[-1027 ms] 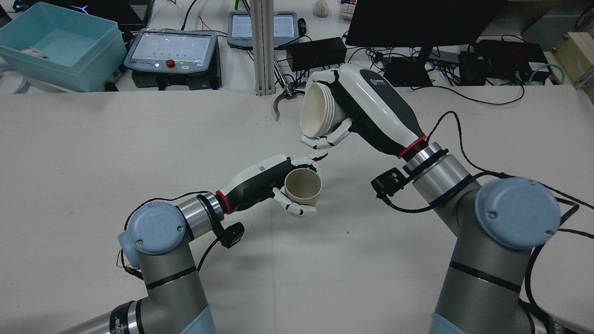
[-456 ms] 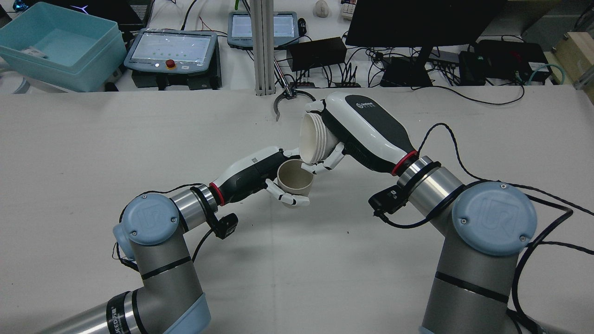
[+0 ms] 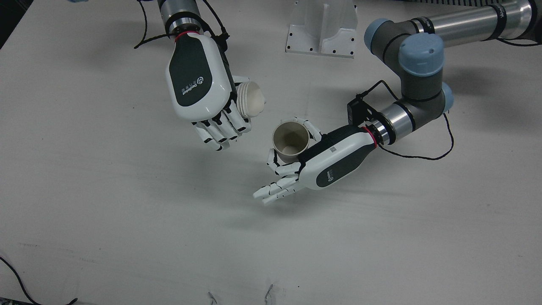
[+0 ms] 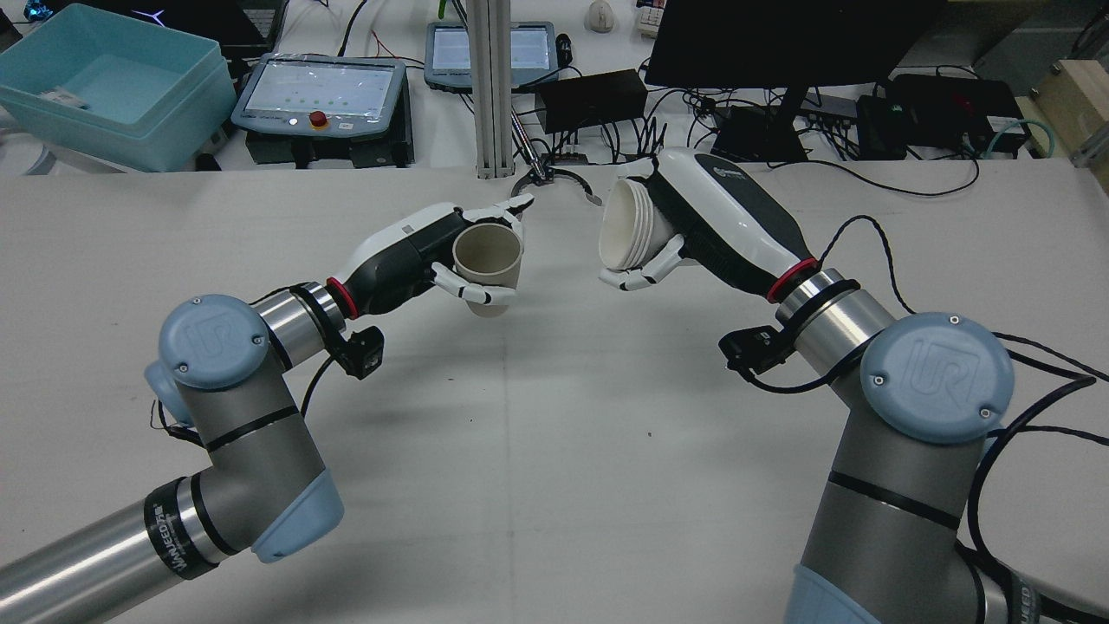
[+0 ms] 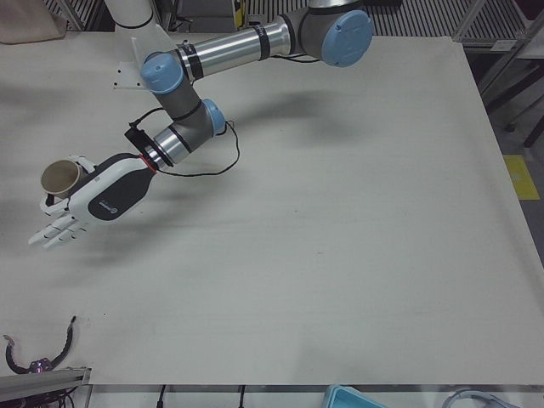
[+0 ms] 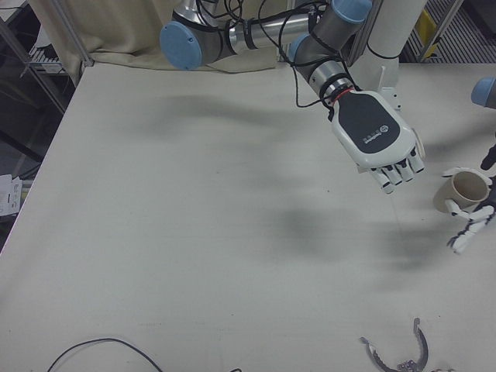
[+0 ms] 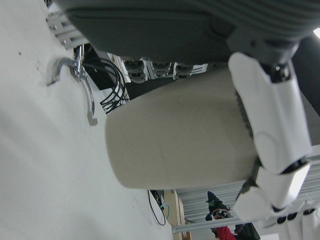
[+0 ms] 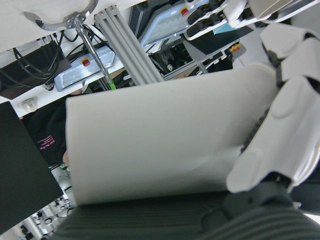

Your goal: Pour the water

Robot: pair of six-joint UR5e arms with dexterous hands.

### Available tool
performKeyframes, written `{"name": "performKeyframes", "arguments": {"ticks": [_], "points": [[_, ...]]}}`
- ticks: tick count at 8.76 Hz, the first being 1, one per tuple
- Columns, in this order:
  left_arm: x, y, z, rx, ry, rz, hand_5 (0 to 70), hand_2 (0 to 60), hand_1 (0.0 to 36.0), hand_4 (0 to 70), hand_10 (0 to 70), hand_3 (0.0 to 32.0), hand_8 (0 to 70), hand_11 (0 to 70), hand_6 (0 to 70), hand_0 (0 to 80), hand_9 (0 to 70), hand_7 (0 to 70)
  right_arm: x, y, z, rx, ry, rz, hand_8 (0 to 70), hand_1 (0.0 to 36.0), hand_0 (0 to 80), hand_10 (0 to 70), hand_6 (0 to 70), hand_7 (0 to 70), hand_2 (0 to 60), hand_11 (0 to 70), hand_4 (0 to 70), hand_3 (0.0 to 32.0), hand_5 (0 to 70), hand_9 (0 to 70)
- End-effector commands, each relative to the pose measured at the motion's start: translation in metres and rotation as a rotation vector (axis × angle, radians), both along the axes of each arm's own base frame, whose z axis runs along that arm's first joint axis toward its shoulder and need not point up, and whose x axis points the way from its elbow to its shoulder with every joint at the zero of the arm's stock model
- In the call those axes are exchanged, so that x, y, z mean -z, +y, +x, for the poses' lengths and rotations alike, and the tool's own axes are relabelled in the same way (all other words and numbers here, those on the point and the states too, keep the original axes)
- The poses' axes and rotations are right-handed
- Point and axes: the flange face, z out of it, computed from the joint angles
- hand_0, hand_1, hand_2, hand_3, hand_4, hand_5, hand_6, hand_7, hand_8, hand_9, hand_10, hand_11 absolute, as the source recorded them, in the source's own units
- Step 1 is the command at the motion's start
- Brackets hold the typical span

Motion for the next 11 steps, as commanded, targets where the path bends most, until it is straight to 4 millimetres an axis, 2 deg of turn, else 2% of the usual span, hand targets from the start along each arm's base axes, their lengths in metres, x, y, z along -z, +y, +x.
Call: {"name": "performKeyframes", "arguments": {"ticks": [1,2,3,4,5,6,7,9,11], "points": [[-0.089,-0.037,-0.13,0.147,-0.023,-0.114,57.8,60.0,36.0,27.6,4.4,0.0,1.8,8.4,2.5,42.2,3.4,7.0,-0.065,-0.061,0.041,-0.11,-0.365,-0.16,49.6,31.9,52.1,30.2,55.3,70.0,60.0,44.9,28.4,0.0,70.0,67.8],[-0.118,-0.047,-0.175,0.208,-0.041,-0.14,57.9,60.0,36.0,27.6,4.4,0.0,1.9,8.5,2.5,42.4,3.5,7.2,-0.072,-0.074,0.07,-0.177,-0.448,-0.154,49.5,31.9,52.4,29.9,54.8,70.0,60.0,44.5,27.4,0.0,70.0,67.7],[-0.149,-0.047,-0.208,0.245,-0.047,-0.179,58.3,60.0,36.0,27.7,4.4,0.0,1.8,8.5,2.6,42.3,3.5,7.3,-0.089,-0.074,0.086,-0.237,-0.552,-0.167,49.6,31.9,53.0,29.5,54.9,70.0,60.0,44.1,26.8,0.0,70.0,67.6],[-0.182,-0.038,-0.225,0.252,-0.049,-0.24,58.0,60.0,36.0,27.5,4.5,0.0,1.9,8.6,2.7,42.4,3.5,7.2,-0.103,-0.072,0.1,-0.295,-0.622,-0.176,48.8,30.6,52.4,29.2,54.0,70.0,60.0,43.6,26.8,0.0,70.0,66.6],[-0.215,-0.027,-0.244,0.267,-0.06,-0.293,58.3,60.0,36.0,27.5,4.5,0.0,1.9,8.7,2.7,42.7,3.5,7.3,-0.105,-0.073,0.105,-0.305,-0.638,-0.174,48.1,28.9,51.7,28.8,53.1,69.7,60.0,43.0,26.8,0.0,70.0,65.6],[-0.246,-0.015,-0.262,0.282,-0.075,-0.32,58.3,60.0,36.0,27.4,4.6,0.0,1.9,8.8,2.7,43.0,3.5,7.3,-0.109,-0.072,0.106,-0.306,-0.645,-0.177,46.9,25.6,50.3,28.4,50.9,66.4,60.0,42.3,25.2,0.0,70.0,64.0],[-0.291,0.006,-0.29,0.307,-0.091,-0.357,58.4,60.0,36.0,27.1,4.4,0.0,1.9,8.6,2.6,43.3,3.5,7.2,-0.11,-0.071,0.106,-0.301,-0.657,-0.179,45.9,22.5,48.8,28.4,48.0,62.6,60.0,42.2,23.8,0.0,70.0,62.8],[-0.38,0.046,-0.337,0.351,-0.115,-0.399,57.9,60.0,36.0,26.5,4.3,0.0,1.8,8.5,2.5,43.3,3.4,6.9,-0.112,-0.063,0.112,-0.296,-0.658,-0.179,43.9,16.9,47.3,29.6,43.9,55.7,44.8,43.4,22.5,0.0,68.5,59.8],[-0.455,0.076,-0.366,0.412,-0.128,-0.433,56.6,60.0,36.0,26.7,4.6,0.0,2.1,8.7,2.5,42.4,3.9,7.1,-0.121,-0.059,0.114,-0.296,-0.64,-0.191,42.6,16.3,47.2,27.7,43.1,53.9,42.4,41.1,21.3,0.0,69.0,57.9]]}}
